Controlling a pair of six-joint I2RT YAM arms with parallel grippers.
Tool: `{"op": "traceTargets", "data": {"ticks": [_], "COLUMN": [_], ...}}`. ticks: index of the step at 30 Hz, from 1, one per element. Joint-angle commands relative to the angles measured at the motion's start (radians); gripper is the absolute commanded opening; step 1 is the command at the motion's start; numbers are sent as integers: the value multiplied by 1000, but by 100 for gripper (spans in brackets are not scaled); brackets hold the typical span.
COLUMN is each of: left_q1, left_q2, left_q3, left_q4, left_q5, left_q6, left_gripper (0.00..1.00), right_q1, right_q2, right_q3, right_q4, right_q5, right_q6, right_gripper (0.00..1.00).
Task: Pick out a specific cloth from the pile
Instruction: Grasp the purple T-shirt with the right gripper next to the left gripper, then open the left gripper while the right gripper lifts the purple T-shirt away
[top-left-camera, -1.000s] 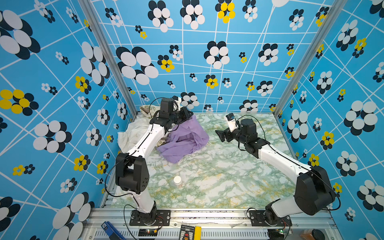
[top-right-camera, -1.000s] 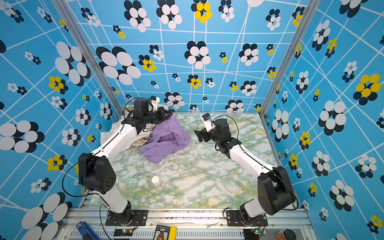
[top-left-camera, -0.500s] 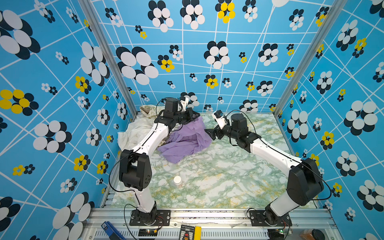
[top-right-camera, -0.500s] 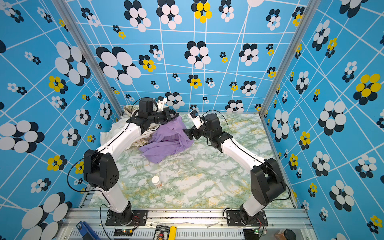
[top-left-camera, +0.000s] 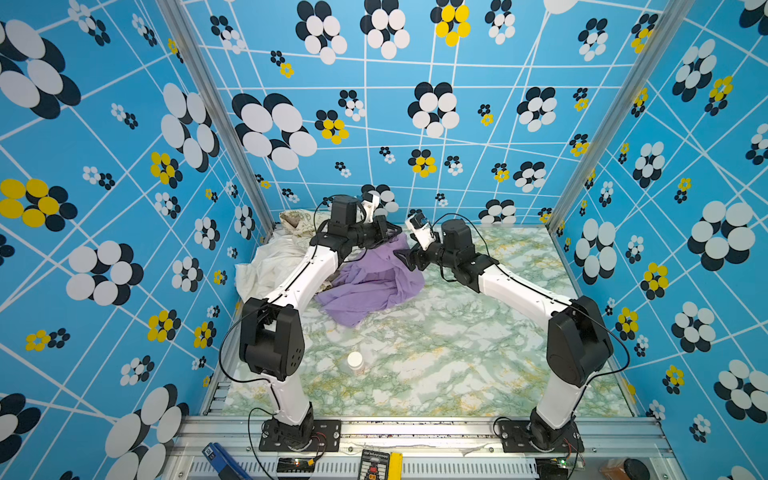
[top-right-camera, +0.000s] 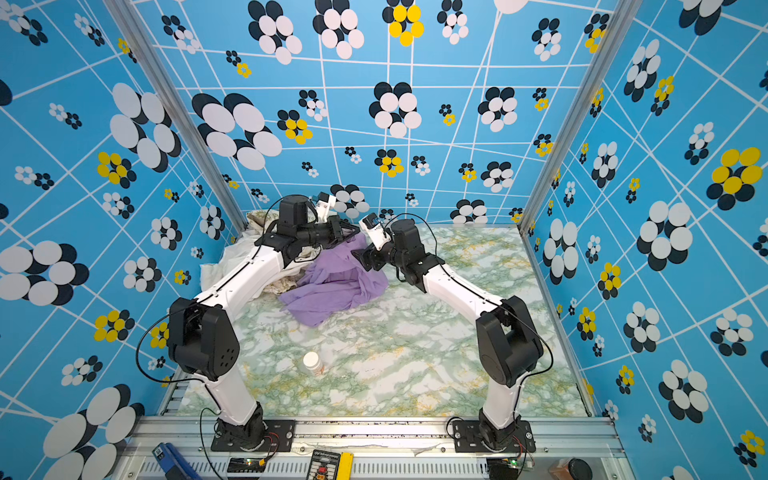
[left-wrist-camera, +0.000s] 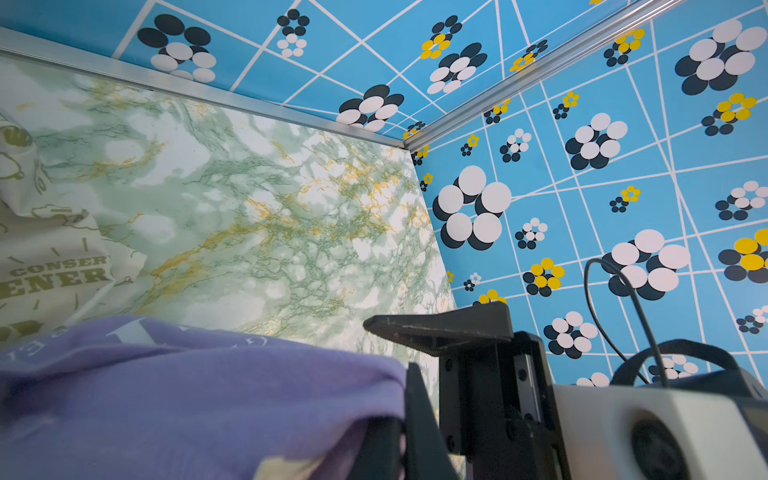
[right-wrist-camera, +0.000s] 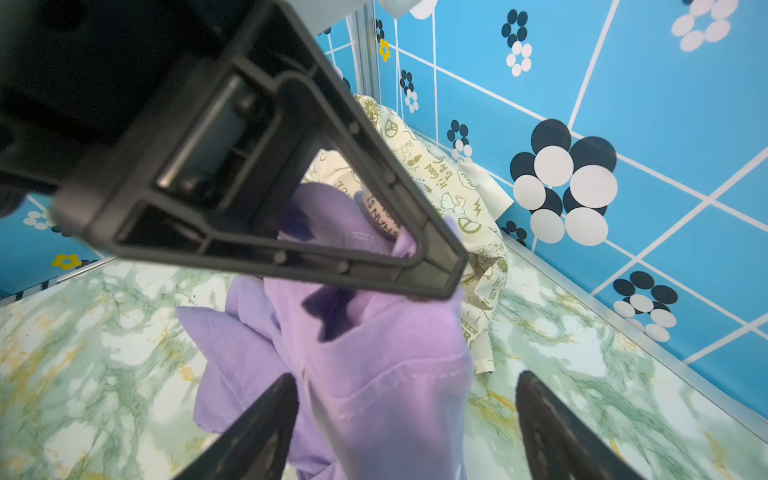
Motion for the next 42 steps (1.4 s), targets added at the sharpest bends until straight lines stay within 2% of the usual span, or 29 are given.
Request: {"op": "traceTargets", "data": {"ticks": [1, 11, 14, 23, 25, 28, 37, 42], "left_q1": [-6, 3, 7, 19, 21, 24, 36, 45], "left_q2": [8, 12, 8, -37, -48, -66, -116, -142], "left_q3": [34, 32, 29, -4, -13, -30, -81, -116], "left_q4": [41, 64, 67, 74, 68, 61, 52, 76], "left_q5": [35, 33, 24, -54, -74, -106, -170, -181], "left_q6": [-5, -27, -26, 5, 12, 22, 16, 5], "left_gripper": [0, 0, 3, 42, 54, 64, 83, 86], "right_q1": [6, 10, 12, 11, 12, 12, 12, 12], "right_q2": [28, 68, 63, 25, 16, 2, -36, -54], "right_q3": [56, 102, 99, 67, 64, 61, 59, 67], "right_q4": [22, 21, 10, 16, 18, 24, 53, 59], "right_q5": [-21, -61, -62, -36, -34, -23, 9, 19], "right_q6": [37, 83, 74, 61, 63, 63, 65, 59], "right_gripper": [73, 1, 0, 0, 0, 0, 0, 0]}}
